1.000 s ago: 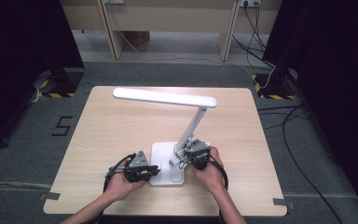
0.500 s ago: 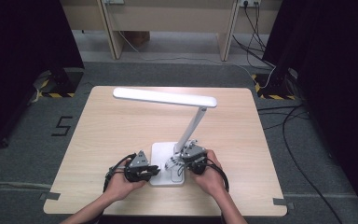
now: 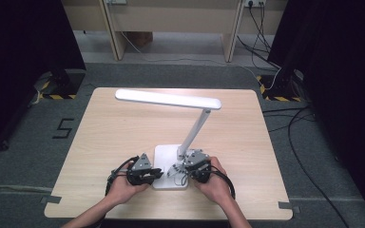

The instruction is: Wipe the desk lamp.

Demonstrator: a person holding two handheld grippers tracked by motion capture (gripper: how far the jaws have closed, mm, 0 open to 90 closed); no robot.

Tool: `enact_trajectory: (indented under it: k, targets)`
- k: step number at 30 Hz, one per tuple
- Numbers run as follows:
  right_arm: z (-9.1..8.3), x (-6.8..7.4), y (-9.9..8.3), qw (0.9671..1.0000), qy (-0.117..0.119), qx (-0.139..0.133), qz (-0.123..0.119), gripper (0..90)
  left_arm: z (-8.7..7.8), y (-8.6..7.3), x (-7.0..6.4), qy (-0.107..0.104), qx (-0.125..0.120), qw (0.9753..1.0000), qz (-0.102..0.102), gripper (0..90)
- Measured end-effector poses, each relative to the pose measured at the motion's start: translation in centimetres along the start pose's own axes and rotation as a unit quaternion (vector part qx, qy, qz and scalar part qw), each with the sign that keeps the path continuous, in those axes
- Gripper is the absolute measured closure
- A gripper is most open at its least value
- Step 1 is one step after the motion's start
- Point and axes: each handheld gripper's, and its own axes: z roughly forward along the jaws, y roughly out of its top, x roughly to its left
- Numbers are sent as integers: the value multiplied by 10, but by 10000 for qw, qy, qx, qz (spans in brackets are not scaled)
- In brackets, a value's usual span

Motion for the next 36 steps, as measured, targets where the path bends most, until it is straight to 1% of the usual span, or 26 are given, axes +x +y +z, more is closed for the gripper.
enact_trajectory:
  k: [6, 8, 11, 15, 19, 20, 23, 24, 25, 28, 36]
  targets:
    - [-6, 4, -3, 9999, 130, 20, -35, 851, 0, 0, 0, 5, 1, 10000, -4, 787]
    - [-8, 6, -5, 9998, 194, 43, 23, 851, 0, 0, 0, -6, 1, 10000, -3, 787]
    - [-11, 8, -6, 9996, 262, 49, -39, 851, 0, 0, 0, -2, -2, 10000, -7, 787]
    - [-15, 12, -9, 9993, 374, 86, -36, 851, 0, 0, 0, -7, -6, 10000, -12, 787]
    - [-21, 18, -13, 9990, 442, 89, -15, 851, 1, 0, 0, -10, -1, 10000, -2, 787]
    - [-21, 18, -14, 9989, 455, 54, -55, 852, 1, 0, 0, -14, 0, 10000, 2, 788]
    - [-25, 22, -16, 9987, 500, 87, -54, 852, 1, 1, 0, -22, 8, 10000, 3, 787]
    - [-26, 23, -17, 9986, 514, 97, -7, 851, 1, 1, 0, -20, 5, 10000, 5, 788]
    - [-27, 24, -17, 9987, 512, 84, -30, 852, 1, 0, 0, -20, -1, 10000, 6, 788]
    - [-31, 26, -21, 9986, 523, 57, 3, 852, 1, 0, 0, -19, 0, 10000, 15, 787]
    - [-48, 23, -24, 9992, 340, -158, 121, 851, 0, 0, 0, -9, 3, 10000, 33, 788]
